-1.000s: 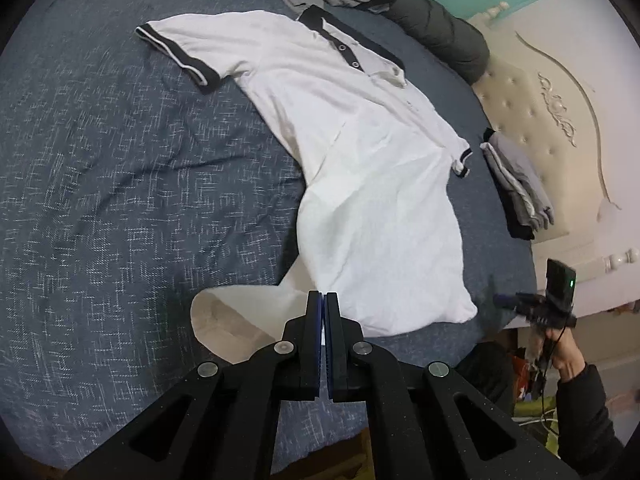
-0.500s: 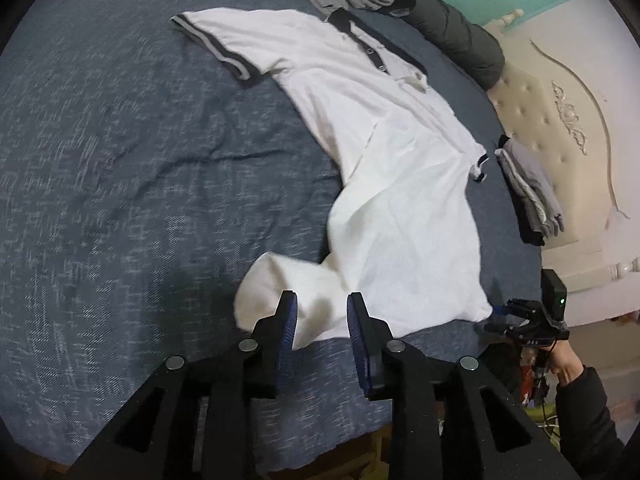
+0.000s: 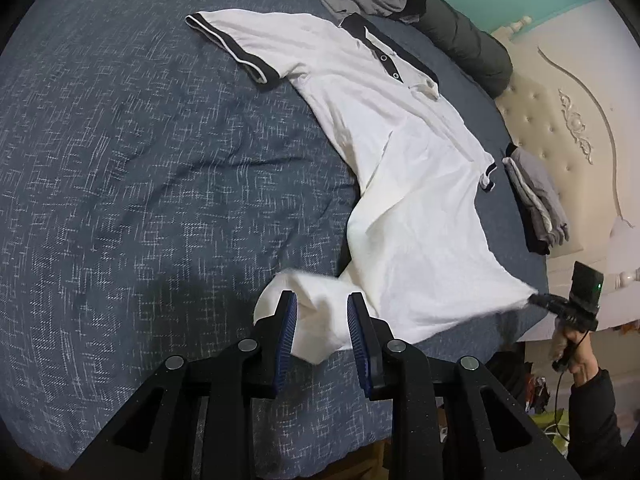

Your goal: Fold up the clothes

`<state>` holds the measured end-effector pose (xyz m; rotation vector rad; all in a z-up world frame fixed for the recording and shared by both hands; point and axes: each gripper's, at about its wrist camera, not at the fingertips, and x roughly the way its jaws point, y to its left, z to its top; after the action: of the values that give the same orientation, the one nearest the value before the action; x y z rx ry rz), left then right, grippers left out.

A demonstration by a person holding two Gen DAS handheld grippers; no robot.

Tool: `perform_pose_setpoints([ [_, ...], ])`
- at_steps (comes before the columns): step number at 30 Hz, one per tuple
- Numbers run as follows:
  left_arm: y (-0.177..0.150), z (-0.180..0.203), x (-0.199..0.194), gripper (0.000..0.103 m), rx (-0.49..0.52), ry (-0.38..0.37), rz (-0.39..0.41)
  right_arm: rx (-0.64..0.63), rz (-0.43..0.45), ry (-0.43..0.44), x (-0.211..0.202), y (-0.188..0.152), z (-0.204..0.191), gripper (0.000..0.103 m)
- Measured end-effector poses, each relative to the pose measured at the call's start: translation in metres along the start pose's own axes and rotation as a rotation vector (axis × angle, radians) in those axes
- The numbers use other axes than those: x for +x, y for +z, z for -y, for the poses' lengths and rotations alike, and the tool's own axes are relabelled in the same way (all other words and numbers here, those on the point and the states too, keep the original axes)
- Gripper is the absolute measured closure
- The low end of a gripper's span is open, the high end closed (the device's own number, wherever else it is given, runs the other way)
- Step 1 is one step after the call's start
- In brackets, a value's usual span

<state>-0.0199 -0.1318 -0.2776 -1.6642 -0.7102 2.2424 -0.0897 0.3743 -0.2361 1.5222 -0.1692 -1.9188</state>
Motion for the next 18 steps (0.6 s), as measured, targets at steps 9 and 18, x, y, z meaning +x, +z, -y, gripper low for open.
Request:
perform_pose_setpoints([
  [9, -0.001, 0.006, 0.005, 0.074, 0.006, 0.000, -0.005, 0.157, 0.046, -0.071, 0.018, 0.035, 0.049, 0.099],
  [18, 0.004, -0.017, -0.005, 0.070, -0.033, 0.023, 0.007, 0.240, 0.098, -0.073, 0.012, 0.029, 0.079, 0.067],
])
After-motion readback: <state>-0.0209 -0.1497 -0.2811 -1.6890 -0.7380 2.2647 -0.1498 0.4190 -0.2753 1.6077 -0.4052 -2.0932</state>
